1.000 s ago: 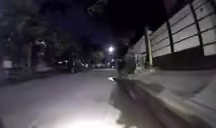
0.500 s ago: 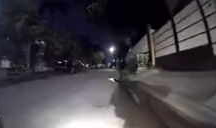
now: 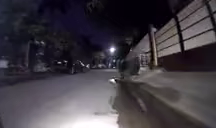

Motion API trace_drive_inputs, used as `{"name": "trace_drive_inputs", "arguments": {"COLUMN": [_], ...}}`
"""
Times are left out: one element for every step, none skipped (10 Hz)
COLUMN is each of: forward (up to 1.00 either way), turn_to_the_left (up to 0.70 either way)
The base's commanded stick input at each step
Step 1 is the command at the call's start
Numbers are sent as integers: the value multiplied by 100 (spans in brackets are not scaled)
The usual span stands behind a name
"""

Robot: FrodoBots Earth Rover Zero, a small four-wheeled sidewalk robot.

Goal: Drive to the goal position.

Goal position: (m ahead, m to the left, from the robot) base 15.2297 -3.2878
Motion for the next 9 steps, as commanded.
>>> {"name": "trace_drive_inputs", "arguments": {"forward": [50,50,50,50,50,50,50,50,50], "turn_to_the_left": [0,0,0,0,0,0,0,0,0]}}
